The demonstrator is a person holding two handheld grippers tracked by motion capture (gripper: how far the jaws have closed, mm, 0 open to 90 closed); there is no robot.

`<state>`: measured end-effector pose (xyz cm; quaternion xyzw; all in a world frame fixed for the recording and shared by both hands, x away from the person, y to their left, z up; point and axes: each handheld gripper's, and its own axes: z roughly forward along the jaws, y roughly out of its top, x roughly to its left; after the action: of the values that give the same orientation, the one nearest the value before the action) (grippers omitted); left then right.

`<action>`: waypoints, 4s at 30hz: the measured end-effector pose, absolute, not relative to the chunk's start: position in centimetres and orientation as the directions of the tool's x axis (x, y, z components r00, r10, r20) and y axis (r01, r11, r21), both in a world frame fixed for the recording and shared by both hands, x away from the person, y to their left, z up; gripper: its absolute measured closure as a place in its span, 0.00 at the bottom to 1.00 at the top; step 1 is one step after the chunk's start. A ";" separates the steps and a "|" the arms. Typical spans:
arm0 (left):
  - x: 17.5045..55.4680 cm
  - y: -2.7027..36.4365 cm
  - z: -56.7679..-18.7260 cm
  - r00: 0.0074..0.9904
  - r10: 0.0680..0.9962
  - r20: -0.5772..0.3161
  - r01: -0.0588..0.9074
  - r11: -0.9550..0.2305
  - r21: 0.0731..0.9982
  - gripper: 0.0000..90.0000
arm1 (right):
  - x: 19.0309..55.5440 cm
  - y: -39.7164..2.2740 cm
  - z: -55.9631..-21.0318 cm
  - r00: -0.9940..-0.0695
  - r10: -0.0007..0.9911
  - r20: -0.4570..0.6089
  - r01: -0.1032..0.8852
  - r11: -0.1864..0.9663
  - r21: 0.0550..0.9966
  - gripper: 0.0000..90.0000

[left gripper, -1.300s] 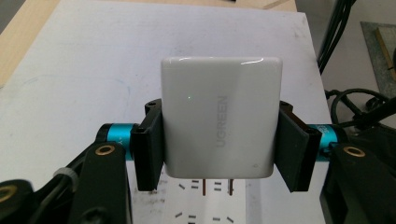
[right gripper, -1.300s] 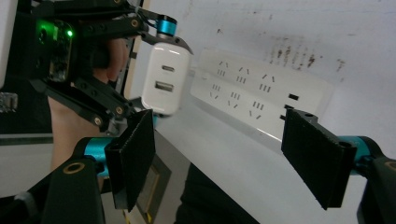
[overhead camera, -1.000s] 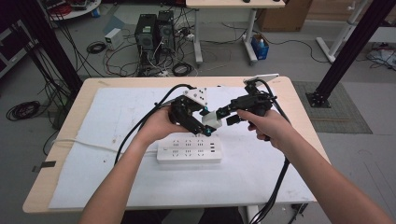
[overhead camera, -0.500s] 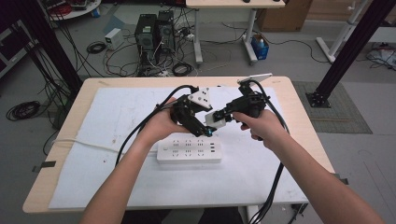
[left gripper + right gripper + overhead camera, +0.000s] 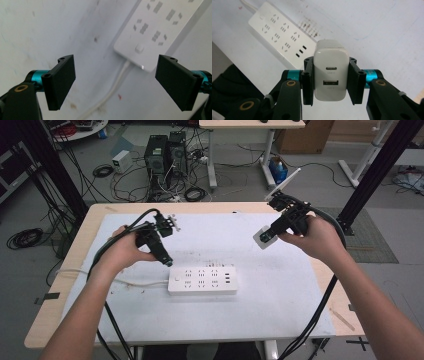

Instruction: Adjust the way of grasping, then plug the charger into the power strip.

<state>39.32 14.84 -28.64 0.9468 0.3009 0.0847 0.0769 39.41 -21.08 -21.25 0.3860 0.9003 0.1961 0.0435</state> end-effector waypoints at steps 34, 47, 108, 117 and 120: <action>36.2 20.7 -28.5 0.754 0.652 0.081 0.620 -0.747 0.239 0.18 | 40.6 -10.2 -28.8 -0.971 0.239 -0.005 0.234 0.955 0.184 0.69; 35.2 20.2 -28.9 0.781 0.621 0.069 0.588 -0.768 0.254 0.18 | 40.9 -5.8 -33.3 -0.999 0.037 -0.025 0.033 0.992 0.125 0.69; 38.0 18.4 -28.0 0.784 0.614 0.089 0.582 -0.778 0.237 0.18 | 42.1 -23.3 -23.7 -0.593 0.803 -0.057 0.771 0.586 0.249 0.25; 38.0 18.0 -26.4 0.784 0.611 0.107 0.578 -0.782 0.234 0.18 | 41.7 -26.2 -22.8 -0.518 0.855 -0.026 0.832 0.510 0.219 0.25; 37.9 18.0 -26.3 0.779 0.616 0.114 0.581 -0.779 0.236 0.18 | 41.6 -26.3 -22.8 -0.515 0.857 -0.024 0.833 0.507 0.219 0.25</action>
<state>37.89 17.98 -26.25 0.9385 0.3189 0.0927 0.0941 41.62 -26.34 -22.85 0.4881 0.8657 0.0902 0.0648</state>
